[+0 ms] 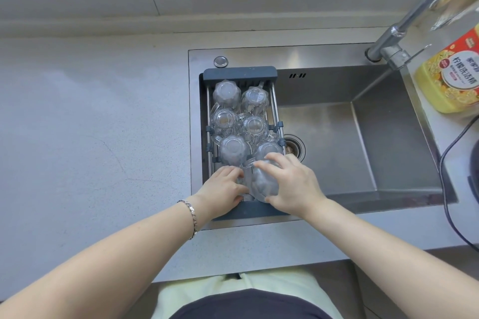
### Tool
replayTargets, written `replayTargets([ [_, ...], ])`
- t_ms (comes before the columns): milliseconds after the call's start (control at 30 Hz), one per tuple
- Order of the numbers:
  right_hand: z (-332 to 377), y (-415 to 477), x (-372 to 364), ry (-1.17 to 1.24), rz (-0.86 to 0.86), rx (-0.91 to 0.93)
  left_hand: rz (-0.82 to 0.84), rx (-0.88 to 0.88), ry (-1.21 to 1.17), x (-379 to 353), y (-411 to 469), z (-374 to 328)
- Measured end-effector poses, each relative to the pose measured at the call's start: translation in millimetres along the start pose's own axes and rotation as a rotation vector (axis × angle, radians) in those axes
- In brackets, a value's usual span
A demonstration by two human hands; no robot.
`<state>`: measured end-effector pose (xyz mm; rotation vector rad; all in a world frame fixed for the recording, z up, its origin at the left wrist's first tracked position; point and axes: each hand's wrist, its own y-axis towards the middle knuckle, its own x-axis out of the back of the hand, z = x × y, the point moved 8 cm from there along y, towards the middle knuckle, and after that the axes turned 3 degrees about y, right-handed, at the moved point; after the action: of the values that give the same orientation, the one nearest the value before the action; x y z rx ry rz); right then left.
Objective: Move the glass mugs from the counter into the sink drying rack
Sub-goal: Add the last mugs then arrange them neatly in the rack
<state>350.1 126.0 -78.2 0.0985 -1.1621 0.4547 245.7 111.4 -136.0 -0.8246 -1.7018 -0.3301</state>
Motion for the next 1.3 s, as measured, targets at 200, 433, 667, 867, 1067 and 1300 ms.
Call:
replayTargets([
  [200,-11.5,2.3,-14.6,0.132,0.083,-0.135,0.086,0.136,-0.110,0.8,0.0,4.2],
  [433,-14.3,-0.1,-18.2,0.262,0.090,-0.226,0.121,0.211,-0.200,9.7,-4.6,12.3],
  [667,-6.6,-37.2,12.3,0.136,-0.339,0.061,0.146,0.246,-0.094,4.6,-0.3,6.7],
  [867,4.5,-37.0,-0.2,-0.001,-0.329,0.240,0.130,0.301,-0.217,6.9,-4.6,12.3],
  [1067,18.1,-17.0,-10.3,-0.054,-0.112,0.304,0.146,0.345,-0.263,7.6,-9.2,17.0],
  [1300,22.3,-9.2,-10.1,-0.011,-0.034,0.385,0.156,0.360,-0.298,6.4,-10.7,17.9],
])
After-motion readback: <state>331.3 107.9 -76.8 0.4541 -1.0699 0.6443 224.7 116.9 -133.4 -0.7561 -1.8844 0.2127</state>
